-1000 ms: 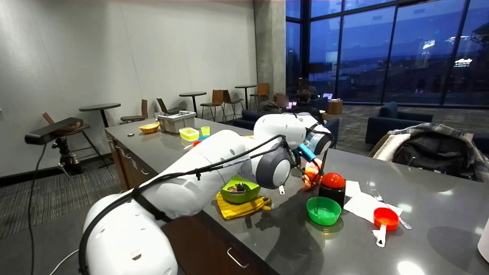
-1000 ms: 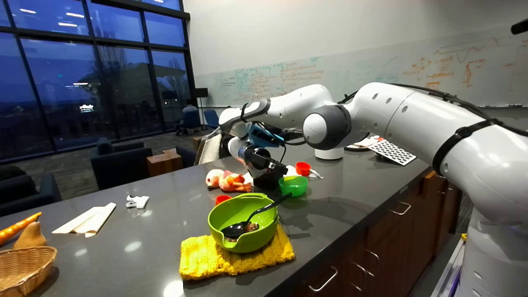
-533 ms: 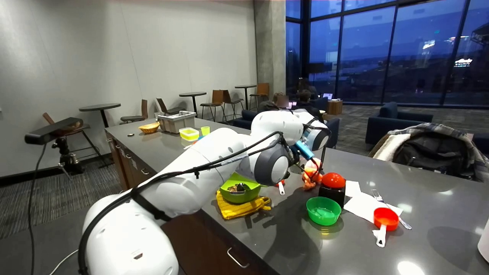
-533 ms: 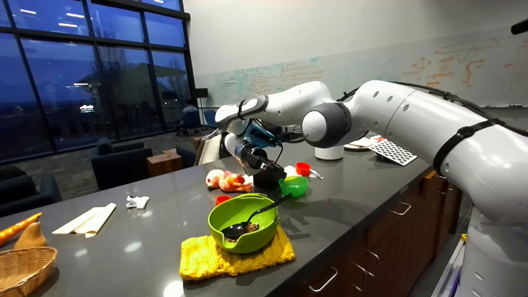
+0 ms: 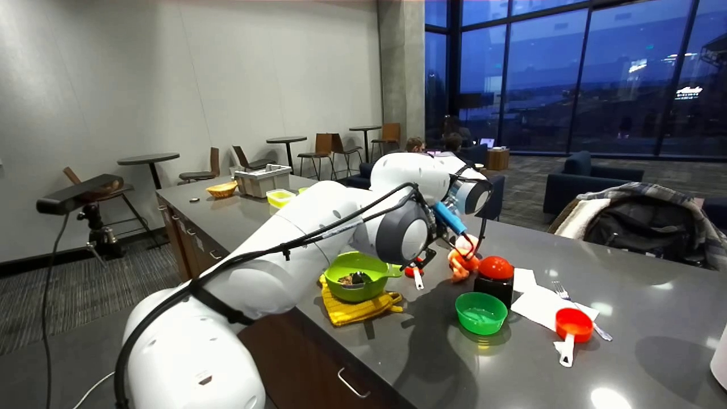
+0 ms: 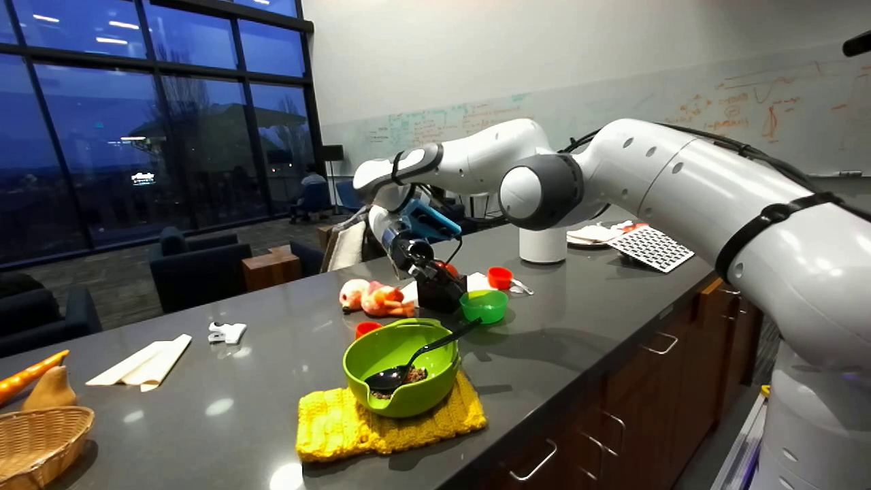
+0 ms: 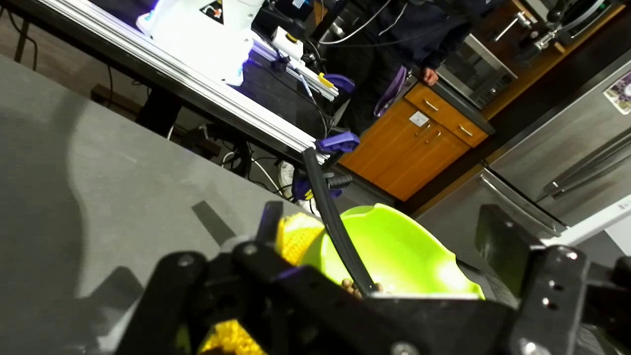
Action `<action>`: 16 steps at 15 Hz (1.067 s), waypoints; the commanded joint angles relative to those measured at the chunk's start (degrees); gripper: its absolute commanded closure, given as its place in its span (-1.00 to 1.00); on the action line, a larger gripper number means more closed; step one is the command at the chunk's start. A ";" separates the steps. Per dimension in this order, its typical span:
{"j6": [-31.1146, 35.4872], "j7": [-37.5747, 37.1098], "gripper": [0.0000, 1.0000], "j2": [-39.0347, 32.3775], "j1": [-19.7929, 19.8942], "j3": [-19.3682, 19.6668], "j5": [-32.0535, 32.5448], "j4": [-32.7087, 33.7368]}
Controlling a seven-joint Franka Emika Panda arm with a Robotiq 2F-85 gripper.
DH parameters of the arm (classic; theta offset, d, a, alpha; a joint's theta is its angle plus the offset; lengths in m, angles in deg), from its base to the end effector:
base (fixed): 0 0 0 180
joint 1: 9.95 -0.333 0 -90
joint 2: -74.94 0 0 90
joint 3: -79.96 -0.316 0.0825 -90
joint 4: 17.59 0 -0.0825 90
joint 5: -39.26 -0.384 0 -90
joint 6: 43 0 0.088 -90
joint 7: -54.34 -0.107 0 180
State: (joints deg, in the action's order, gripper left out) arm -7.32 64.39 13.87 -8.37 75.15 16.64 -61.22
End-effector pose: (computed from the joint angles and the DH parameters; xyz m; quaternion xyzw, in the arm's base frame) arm 0.6424 0.0632 0.2904 -0.7894 -0.1619 0.5330 0.2581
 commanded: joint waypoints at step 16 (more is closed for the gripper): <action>50.66 1.50 -1.00 32.75 -3.11 2.91 20.91 -41.05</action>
State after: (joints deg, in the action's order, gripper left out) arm 36.45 68.95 39.10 -11.10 77.80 35.94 -93.73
